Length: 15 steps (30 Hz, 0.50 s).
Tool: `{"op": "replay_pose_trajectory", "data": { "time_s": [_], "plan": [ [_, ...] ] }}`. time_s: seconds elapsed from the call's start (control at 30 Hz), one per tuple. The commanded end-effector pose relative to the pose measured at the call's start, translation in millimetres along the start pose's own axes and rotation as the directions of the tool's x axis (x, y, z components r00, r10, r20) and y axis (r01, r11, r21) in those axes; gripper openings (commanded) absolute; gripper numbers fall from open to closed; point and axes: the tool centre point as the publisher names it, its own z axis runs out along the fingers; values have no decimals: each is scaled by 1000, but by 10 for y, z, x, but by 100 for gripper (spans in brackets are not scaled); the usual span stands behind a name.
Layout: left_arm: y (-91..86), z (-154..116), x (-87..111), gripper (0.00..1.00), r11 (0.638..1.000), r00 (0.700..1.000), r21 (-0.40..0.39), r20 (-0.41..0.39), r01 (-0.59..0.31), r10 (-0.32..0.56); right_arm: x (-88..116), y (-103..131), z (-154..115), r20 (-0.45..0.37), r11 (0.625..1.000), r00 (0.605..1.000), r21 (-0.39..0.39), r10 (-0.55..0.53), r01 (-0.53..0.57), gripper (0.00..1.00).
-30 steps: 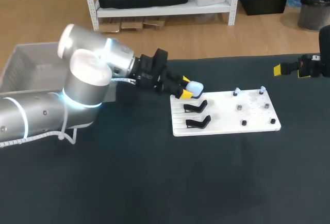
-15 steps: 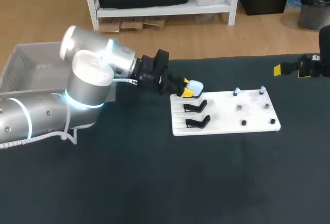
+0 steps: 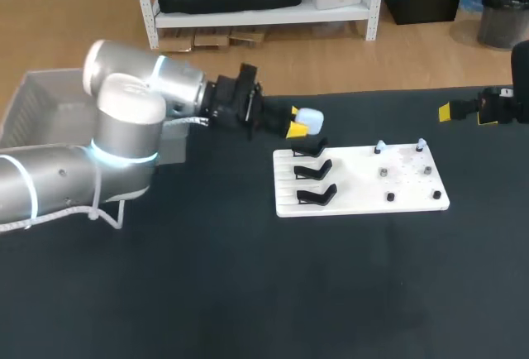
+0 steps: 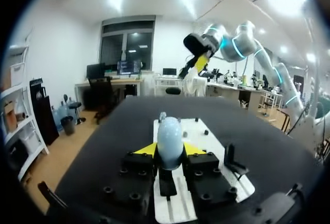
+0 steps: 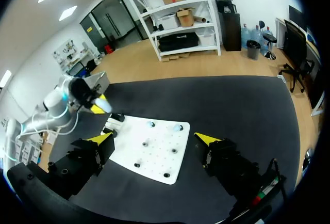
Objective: Pick up each earbud case from the left stands, insert the matching earbuds, close the lid, and place the case in the box.
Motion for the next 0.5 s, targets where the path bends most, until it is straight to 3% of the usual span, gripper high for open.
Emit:
{"op": "replay_pose_trajectory", "data": {
  "time_s": [0.03,0.27,0.5],
  "plan": [
    [-266,-87,-235,0,998,998,-51,48,-34,37,1,0,-2,-1,1000,1000,1,-1,1,100],
    [-453,-119,-545,0,994,989,-60,110,-93,99,1,0,-2,-1,1000,1000,1,-1,1,100],
    [-474,-124,-562,0,993,988,-60,112,-97,103,1,0,-2,-1,1000,1000,1,-1,1,100]
  ]
}}
